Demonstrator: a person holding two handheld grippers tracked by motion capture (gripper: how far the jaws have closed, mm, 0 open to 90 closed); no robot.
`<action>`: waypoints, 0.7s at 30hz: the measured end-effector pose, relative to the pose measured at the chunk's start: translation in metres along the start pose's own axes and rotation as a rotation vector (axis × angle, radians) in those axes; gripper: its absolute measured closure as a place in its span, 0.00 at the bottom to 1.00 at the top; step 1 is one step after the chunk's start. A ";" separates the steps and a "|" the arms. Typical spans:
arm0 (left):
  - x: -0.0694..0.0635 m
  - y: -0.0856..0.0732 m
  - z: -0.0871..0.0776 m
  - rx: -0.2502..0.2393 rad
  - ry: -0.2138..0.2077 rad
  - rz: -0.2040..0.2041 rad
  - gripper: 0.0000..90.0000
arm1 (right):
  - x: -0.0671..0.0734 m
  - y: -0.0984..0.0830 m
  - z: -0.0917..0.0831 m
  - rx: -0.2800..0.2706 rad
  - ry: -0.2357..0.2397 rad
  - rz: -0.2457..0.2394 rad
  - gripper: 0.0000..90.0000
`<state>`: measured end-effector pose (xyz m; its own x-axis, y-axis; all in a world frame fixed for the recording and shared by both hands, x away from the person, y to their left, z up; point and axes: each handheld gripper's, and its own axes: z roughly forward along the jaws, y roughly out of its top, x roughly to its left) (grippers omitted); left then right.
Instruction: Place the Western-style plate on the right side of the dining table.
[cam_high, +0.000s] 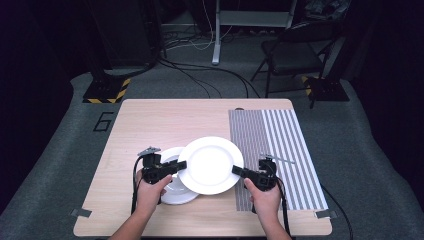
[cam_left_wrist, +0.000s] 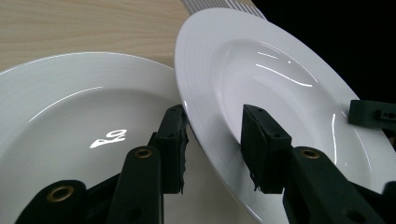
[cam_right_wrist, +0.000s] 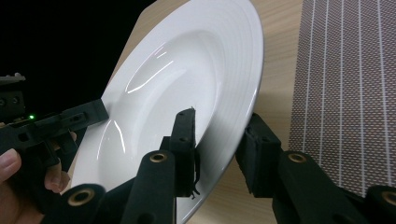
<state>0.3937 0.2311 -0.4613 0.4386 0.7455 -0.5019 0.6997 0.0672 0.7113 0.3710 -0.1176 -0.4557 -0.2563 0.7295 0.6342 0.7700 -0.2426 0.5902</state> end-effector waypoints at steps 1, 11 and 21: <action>0.000 0.001 0.001 -0.001 -0.005 0.006 0.68 | 0.000 0.000 -0.001 -0.001 -0.005 -0.002 0.76; -0.009 0.011 0.001 -0.007 -0.017 0.009 0.70 | 0.006 0.011 -0.014 -0.001 -0.011 -0.019 0.77; -0.017 0.025 0.005 -0.012 -0.020 0.037 0.70 | 0.002 0.021 -0.019 0.003 -0.005 0.010 0.77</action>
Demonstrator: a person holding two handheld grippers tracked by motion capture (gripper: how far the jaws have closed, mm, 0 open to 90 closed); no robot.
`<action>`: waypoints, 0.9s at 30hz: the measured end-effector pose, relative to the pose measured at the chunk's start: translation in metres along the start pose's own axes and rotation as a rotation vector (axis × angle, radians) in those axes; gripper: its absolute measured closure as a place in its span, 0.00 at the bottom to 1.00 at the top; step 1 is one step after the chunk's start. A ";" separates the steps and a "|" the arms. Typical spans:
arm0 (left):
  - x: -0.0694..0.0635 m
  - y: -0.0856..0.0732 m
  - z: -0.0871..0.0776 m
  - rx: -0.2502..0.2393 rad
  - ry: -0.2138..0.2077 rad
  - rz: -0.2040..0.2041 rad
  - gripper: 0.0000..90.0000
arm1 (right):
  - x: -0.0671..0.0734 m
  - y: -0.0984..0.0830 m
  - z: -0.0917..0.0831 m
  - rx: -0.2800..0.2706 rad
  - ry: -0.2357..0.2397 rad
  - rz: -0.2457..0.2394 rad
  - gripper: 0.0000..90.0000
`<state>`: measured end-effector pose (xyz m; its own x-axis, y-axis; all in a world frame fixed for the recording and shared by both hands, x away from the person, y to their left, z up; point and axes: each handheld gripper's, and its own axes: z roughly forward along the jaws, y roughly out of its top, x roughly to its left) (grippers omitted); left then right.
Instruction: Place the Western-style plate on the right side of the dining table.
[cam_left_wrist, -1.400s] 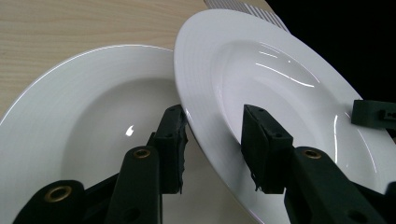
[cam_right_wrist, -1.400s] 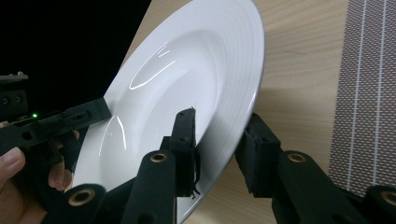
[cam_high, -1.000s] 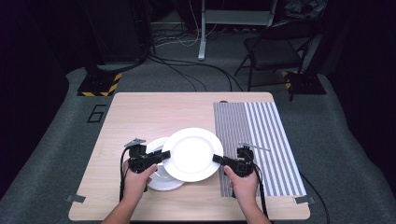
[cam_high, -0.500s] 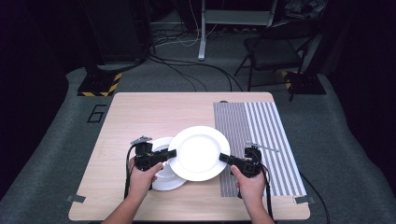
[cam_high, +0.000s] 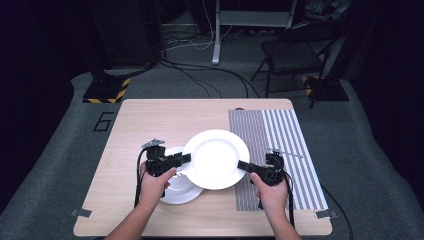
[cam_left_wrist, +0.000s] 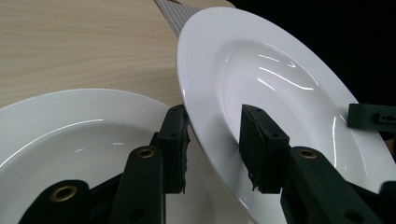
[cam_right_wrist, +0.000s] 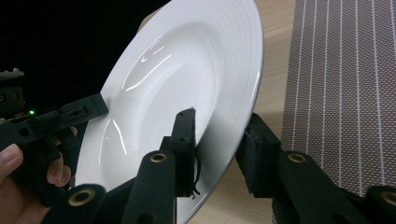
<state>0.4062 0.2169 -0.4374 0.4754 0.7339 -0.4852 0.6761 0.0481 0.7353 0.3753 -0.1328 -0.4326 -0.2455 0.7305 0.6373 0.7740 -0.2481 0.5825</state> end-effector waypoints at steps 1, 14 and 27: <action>-0.002 0.001 0.003 0.004 0.000 -0.005 0.70 | -0.002 0.001 -0.001 -0.002 -0.002 0.001 0.77; -0.017 0.007 0.026 0.019 -0.026 0.024 0.70 | -0.019 0.005 -0.018 -0.023 -0.031 0.017 0.76; -0.033 0.015 0.042 0.029 -0.037 0.036 0.70 | -0.029 0.010 -0.036 -0.043 -0.051 0.030 0.76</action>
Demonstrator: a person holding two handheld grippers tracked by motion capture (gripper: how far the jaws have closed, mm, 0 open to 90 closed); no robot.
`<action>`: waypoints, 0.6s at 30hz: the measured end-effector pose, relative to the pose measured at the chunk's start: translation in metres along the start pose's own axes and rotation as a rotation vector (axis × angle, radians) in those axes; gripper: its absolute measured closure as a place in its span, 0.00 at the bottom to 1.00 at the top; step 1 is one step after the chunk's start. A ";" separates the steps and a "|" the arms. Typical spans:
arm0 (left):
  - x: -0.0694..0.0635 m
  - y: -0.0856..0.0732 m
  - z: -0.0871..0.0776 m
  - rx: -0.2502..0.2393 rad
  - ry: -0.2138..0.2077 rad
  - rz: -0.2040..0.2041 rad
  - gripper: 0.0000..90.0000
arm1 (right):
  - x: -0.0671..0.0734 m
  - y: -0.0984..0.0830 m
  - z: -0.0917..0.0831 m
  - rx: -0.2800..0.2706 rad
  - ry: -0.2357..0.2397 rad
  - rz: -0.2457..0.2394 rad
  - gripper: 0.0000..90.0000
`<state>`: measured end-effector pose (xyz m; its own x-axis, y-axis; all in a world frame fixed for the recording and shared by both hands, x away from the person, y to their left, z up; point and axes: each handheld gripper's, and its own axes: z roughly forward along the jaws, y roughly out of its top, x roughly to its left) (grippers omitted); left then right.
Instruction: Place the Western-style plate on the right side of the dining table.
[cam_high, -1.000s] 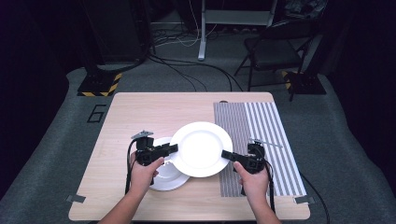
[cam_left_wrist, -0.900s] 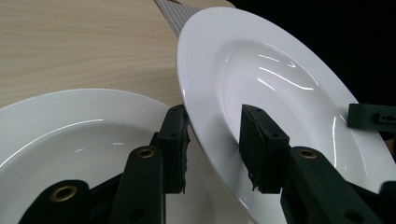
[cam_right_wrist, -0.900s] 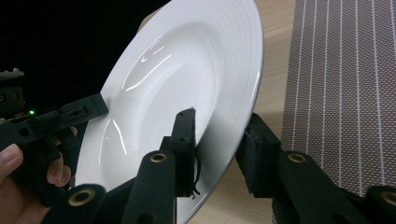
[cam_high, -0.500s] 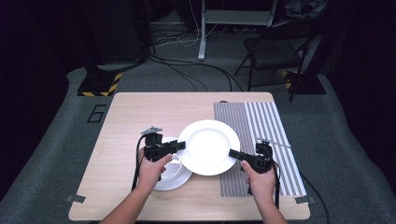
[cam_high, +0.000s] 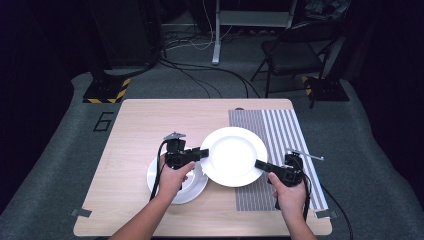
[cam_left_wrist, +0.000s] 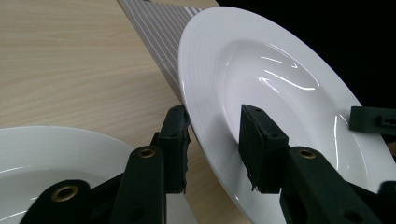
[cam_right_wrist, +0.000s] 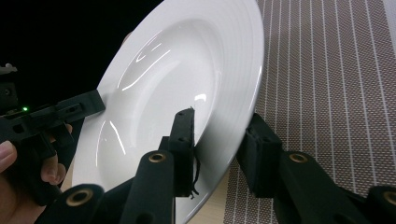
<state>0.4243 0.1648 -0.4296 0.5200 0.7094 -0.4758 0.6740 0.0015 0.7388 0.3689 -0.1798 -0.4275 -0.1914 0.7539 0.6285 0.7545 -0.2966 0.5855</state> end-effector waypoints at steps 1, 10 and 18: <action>-0.002 0.001 0.001 0.003 0.002 0.001 0.70 | -0.001 0.001 -0.001 -0.003 -0.001 0.001 0.76; -0.008 0.006 0.010 0.013 -0.002 0.021 0.70 | -0.002 0.006 -0.009 -0.005 -0.027 -0.016 0.75; -0.014 0.008 0.018 0.019 -0.001 0.024 0.70 | -0.006 0.009 -0.014 0.003 -0.048 -0.010 0.74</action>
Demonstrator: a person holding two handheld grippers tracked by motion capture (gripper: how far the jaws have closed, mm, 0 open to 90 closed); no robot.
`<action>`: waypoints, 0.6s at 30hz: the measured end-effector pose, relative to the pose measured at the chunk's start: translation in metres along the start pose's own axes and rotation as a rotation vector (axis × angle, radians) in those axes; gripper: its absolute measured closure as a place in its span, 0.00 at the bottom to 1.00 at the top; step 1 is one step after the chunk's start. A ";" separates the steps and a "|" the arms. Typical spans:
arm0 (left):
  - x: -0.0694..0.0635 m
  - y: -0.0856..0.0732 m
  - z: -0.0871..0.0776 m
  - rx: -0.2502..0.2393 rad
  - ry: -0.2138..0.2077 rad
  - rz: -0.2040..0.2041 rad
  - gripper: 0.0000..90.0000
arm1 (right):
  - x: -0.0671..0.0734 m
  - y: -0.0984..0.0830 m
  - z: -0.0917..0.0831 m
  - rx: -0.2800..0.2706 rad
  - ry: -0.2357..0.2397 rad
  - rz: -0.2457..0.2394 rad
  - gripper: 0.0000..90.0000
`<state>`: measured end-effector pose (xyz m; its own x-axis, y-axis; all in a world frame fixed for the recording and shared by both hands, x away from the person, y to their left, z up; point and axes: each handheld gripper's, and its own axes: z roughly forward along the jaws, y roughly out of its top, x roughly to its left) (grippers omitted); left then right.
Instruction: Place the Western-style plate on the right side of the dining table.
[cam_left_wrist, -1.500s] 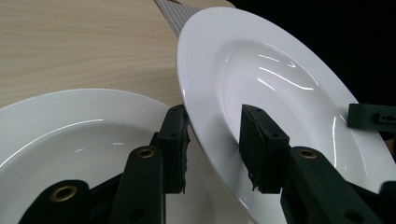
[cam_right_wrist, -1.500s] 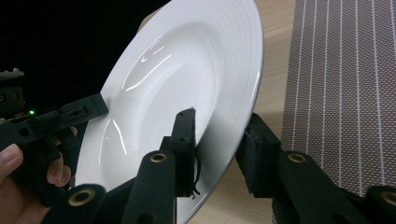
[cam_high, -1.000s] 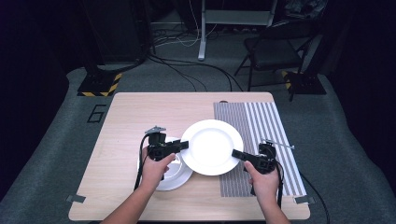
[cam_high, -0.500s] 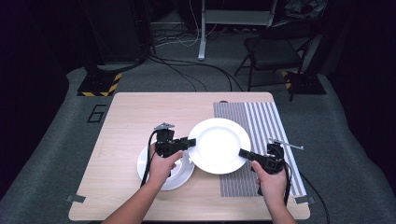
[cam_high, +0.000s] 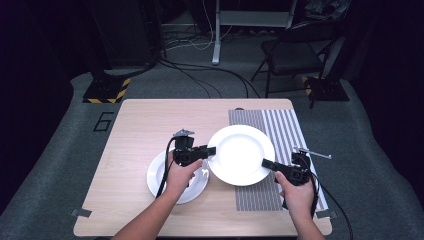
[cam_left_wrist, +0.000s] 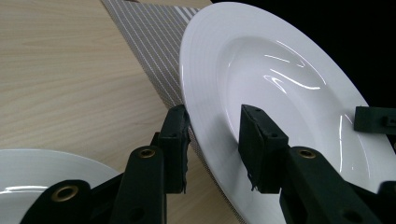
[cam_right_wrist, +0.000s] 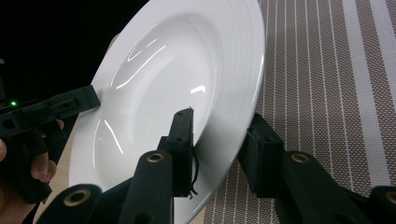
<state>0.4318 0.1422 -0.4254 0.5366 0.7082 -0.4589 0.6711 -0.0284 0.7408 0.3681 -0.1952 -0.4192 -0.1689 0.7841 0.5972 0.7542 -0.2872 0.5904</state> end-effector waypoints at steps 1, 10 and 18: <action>0.000 0.000 0.001 0.003 -0.001 0.001 0.70 | -0.001 0.000 0.000 0.002 0.001 0.004 0.74; -0.003 0.000 0.011 0.017 -0.001 -0.008 0.71 | -0.010 -0.002 -0.001 0.000 -0.008 0.019 0.74; -0.006 0.000 0.017 0.028 -0.003 0.003 0.71 | -0.015 -0.004 -0.006 -0.003 -0.012 0.020 0.74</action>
<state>0.4378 0.1257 -0.4310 0.5403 0.7056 -0.4584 0.6833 -0.0500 0.7284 0.3638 -0.2087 -0.4270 -0.1458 0.7847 0.6025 0.7555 -0.3048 0.5799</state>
